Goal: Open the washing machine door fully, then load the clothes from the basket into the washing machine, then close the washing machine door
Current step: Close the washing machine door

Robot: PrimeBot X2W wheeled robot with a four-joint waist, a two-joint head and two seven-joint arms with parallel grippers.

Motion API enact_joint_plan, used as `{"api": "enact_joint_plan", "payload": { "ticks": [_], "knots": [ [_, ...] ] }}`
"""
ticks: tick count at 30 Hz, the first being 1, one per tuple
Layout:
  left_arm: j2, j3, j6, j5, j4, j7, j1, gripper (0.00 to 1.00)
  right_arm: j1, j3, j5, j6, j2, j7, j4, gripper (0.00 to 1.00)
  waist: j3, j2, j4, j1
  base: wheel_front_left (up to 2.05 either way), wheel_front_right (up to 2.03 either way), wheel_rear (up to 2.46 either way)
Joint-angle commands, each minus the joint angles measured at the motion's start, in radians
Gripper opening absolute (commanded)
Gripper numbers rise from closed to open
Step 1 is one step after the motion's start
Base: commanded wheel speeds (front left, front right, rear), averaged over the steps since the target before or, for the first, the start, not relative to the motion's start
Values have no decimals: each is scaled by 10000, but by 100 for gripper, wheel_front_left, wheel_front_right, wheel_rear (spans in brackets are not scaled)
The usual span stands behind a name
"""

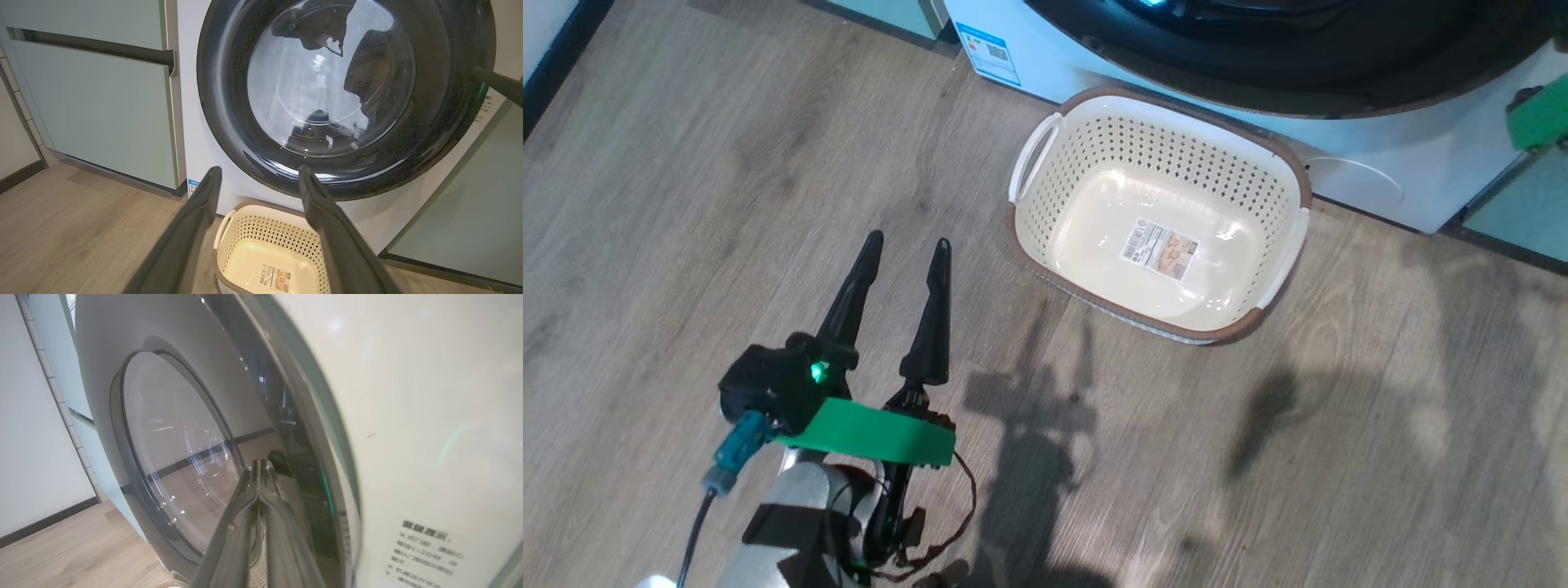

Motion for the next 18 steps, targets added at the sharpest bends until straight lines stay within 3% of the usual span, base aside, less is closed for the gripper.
{"api": "enact_joint_plan", "payload": {
  "ticks": [1,11,17,18],
  "knots": [
    [96,368,-1,74,-249,-61,-236,100,160,225,147,29,272,-53,-472,0,-86,0,-88,-1,0,0,0],
    [95,443,-113,239,-43,-61,-61,100,1984,849,614,29,503,-53,-2163,0,-517,0,-725,-1,0,0,0],
    [95,545,-287,410,177,-61,59,100,3800,641,729,29,721,-53,-3545,0,-955,0,-1327,-1,0,0,0],
    [95,567,-310,434,212,-61,83,100,4115,602,719,29,774,-53,-3705,24,-1031,0,-1434,-1,0,0,0]
  ]
}}
